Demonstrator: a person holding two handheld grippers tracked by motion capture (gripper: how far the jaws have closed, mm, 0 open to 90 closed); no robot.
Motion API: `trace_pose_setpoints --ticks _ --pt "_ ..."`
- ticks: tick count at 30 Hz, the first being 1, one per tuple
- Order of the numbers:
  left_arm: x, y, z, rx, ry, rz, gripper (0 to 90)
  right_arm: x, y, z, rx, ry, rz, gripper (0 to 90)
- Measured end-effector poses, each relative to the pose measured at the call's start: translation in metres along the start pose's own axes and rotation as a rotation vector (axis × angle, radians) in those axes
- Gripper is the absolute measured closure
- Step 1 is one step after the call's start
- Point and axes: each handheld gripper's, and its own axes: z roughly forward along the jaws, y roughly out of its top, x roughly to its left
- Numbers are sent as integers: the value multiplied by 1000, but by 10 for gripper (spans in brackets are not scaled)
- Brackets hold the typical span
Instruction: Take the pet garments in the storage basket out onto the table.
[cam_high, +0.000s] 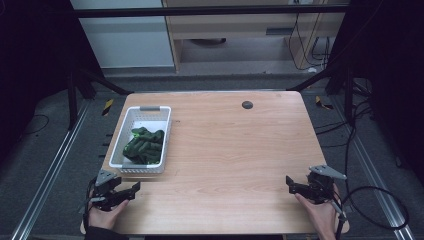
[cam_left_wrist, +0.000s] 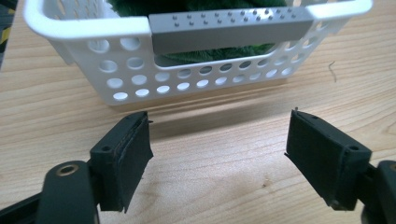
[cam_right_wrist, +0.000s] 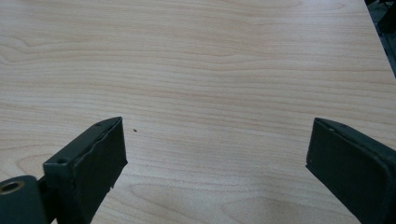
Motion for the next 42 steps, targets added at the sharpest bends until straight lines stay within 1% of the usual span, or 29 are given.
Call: trace_pose_setpoints --ticks 4,10,11,18,20,21,23,27,28,29,31,34,39,42 --pt "-1 3 -7 -22 -4 -9 226 -2 -1 -1 -1 0 2 59" --pt "-2 5 -14 -41 -15 -5 224 -3 -3 -3 -20 -14 -11 72" --pt "-2 7 -17 -51 -12 -6 224 -2 -3 -3 -23 -10 -13 79" --pt "-3 10 -22 -68 -15 -13 218 1 -3 -3 -29 15 -26 96" --pt "-3 12 -23 -65 -18 -9 216 1 -3 -3 -32 17 -35 99" --pt "-4 12 -23 -67 -20 -7 214 2 -3 -3 -30 24 -30 103" --pt "-4 14 -25 -72 -24 -9 214 4 -4 -3 -34 29 -43 108" --pt "-4 18 -29 -87 -32 -1 214 7 -4 -3 -37 50 -51 117" --pt "-4 19 -31 -93 -37 0 214 7 -4 -3 -37 50 -59 118" --pt "-4 19 -31 -93 -37 0 214 7 -4 -3 -37 50 -59 118" --pt "-2 23 -34 -109 -47 3 214 9 -4 -2 -31 57 -62 119" --pt "-2 26 -35 -109 -50 4 213 9 -5 -2 -30 59 -64 119" --pt "-4 33 -38 -114 -53 16 212 8 -5 -1 -27 63 -70 119" --pt "-6 38 -39 -115 -62 22 208 9 -5 0 -29 65 -76 118"
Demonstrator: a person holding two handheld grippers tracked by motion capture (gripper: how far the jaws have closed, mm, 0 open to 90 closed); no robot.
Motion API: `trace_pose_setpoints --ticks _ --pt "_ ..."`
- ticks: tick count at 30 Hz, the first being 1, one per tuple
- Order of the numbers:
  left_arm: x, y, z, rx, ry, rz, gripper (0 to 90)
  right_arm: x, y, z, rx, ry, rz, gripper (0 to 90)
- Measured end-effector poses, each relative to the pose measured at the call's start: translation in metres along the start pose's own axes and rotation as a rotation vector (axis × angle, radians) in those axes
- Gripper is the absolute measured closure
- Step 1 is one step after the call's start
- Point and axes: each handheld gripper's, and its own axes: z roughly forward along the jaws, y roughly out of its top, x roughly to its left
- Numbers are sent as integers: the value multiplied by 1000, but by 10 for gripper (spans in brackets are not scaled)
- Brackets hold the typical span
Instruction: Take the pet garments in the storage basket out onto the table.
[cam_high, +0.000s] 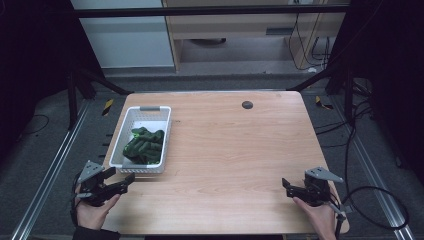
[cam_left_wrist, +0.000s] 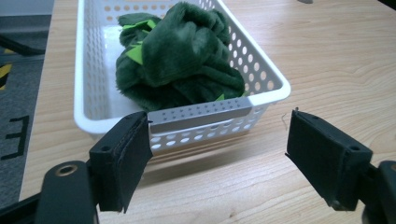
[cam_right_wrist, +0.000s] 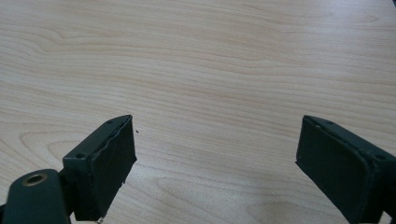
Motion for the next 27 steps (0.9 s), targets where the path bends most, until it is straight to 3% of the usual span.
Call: trace_pose_setpoints --ticks 15,27 --pt "-5 22 1 0 -32 44 205 -1 1 -1 -12 0 -6 111" --pt "4 46 0 14 -24 65 197 -1 2 0 -9 -3 -8 105"
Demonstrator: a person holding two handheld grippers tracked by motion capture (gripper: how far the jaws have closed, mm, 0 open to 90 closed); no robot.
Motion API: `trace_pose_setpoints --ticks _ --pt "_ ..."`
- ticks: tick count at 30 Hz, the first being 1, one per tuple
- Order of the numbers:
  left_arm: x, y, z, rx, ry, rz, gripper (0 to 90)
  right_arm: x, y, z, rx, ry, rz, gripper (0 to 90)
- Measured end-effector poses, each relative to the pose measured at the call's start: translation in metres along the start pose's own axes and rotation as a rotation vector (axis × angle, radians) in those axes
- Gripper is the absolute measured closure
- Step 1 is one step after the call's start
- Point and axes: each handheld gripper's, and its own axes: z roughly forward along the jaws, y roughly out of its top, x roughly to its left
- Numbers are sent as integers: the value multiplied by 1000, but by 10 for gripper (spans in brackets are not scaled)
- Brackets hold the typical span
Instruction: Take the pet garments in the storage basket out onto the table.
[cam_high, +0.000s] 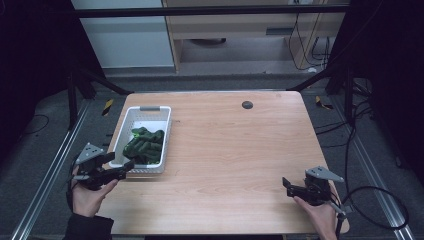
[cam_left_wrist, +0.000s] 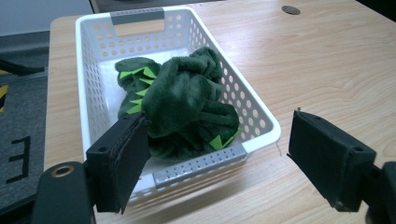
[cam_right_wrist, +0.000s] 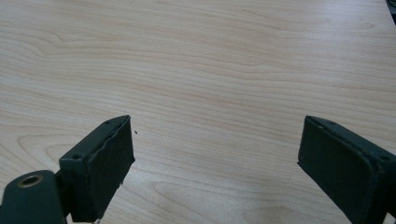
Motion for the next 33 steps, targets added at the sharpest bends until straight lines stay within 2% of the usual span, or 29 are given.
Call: trace_pose_setpoints --ticks 14,22,31,33 --pt "4 25 11 72 3 54 190 1 0 1 6 8 -2 103" --pt "10 34 16 87 2 54 189 1 0 1 8 10 -3 103" --pt "15 50 25 126 -6 76 189 0 1 1 13 19 3 102" --pt "16 54 30 152 -4 87 188 0 1 2 13 16 -7 102"
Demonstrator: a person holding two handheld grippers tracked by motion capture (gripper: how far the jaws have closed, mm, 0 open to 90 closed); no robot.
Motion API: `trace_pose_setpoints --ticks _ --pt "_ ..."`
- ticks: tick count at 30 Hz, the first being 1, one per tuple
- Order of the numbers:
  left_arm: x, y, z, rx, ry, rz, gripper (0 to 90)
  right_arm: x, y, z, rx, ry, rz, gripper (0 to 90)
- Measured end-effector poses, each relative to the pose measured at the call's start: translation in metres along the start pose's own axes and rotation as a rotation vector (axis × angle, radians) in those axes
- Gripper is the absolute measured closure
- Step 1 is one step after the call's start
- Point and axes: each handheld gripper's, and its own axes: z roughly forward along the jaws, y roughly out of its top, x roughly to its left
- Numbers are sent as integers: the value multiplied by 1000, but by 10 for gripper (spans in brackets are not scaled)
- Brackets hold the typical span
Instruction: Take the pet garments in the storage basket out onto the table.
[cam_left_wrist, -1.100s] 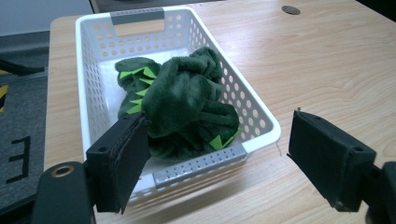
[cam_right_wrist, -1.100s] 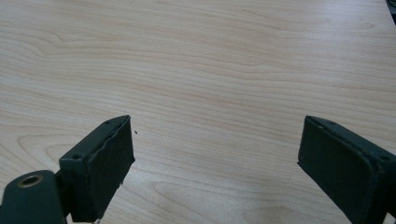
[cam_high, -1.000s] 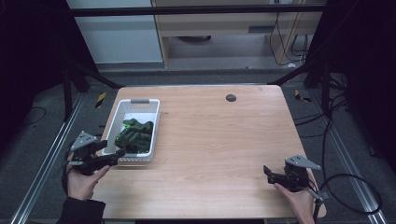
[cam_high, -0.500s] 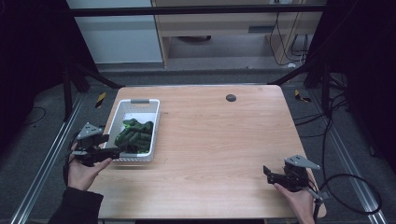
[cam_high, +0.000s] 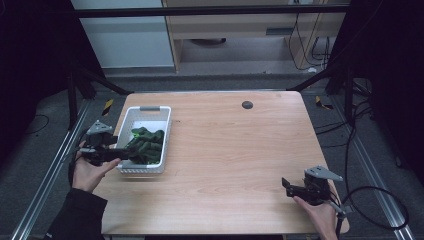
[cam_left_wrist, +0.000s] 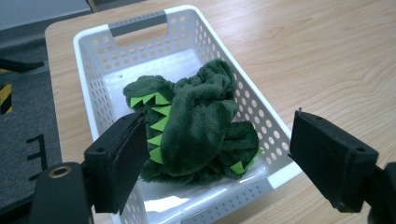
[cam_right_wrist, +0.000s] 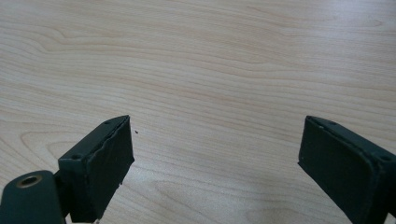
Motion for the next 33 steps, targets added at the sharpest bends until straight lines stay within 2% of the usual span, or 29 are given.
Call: trace_pose_setpoints --ticks 12,19,22,33 --pt "6 18 15 71 -8 30 175 0 0 1 7 2 -1 101" --pt "11 23 22 101 0 23 174 0 0 1 10 7 -4 100" --pt "14 27 26 119 8 33 173 0 0 1 15 10 0 100" --pt "19 32 36 153 0 31 173 0 0 2 20 9 -7 96"
